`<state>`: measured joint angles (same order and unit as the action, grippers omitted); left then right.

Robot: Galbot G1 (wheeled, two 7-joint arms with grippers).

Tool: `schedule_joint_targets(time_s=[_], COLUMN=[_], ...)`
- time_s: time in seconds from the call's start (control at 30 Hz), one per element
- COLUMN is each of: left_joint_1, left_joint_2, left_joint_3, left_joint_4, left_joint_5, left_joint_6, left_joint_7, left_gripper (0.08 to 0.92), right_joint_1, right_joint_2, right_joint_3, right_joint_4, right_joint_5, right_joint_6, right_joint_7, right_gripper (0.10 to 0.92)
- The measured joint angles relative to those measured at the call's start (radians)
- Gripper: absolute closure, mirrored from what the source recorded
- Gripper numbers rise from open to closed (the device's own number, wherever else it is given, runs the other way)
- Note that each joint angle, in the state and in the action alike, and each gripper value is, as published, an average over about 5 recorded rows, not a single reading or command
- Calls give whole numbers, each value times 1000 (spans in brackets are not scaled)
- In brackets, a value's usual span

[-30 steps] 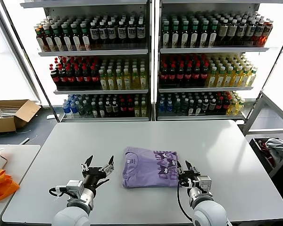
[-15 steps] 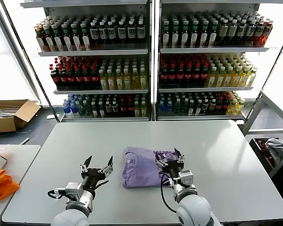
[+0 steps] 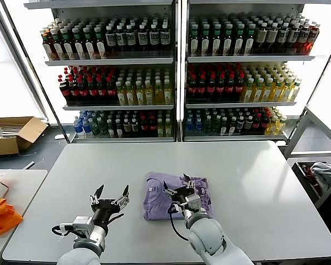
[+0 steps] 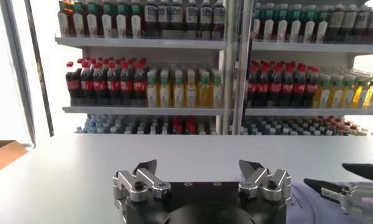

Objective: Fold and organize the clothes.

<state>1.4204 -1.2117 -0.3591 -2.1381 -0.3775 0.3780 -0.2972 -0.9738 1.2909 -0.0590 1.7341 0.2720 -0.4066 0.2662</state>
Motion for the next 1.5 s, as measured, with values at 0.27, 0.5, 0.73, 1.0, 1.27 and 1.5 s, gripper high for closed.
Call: schedule_joint_targets(time_s=[0.27, 0.5, 0.73, 1.0, 1.27, 1.5], left_joint_1=[2, 6, 13, 27, 32, 36], left_joint_2=[-1, -3, -7, -19, -32, -35], left_joint_3=[0, 0, 1, 0, 16, 26], left_joint_4=[3, 0, -10, -13, -3, 3], left_joint_5=[0, 1, 1, 5, 17, 25], left_joint_6=[0, 0, 0, 1, -2, -1], left_joint_7=[0, 0, 0, 0, 3, 3], left_gripper=[177, 177, 177, 177, 177, 177], right_joint_1=[14, 12, 0, -44, -141, -178], right_joint_2=[7, 14, 11, 10, -27, -56], right_joint_3=[-15, -16, -9, 33, 128, 182], right_joint_4=[-56, -69, -60, 21, 154, 198], right_joint_5=[-9, -10, -4, 13, 83, 224], right_joint_6=[-2, -1, -3, 6, 27, -7], right_joint_7=[0, 6, 11, 7, 18, 69], right_gripper=[203, 203, 203, 203, 203, 203])
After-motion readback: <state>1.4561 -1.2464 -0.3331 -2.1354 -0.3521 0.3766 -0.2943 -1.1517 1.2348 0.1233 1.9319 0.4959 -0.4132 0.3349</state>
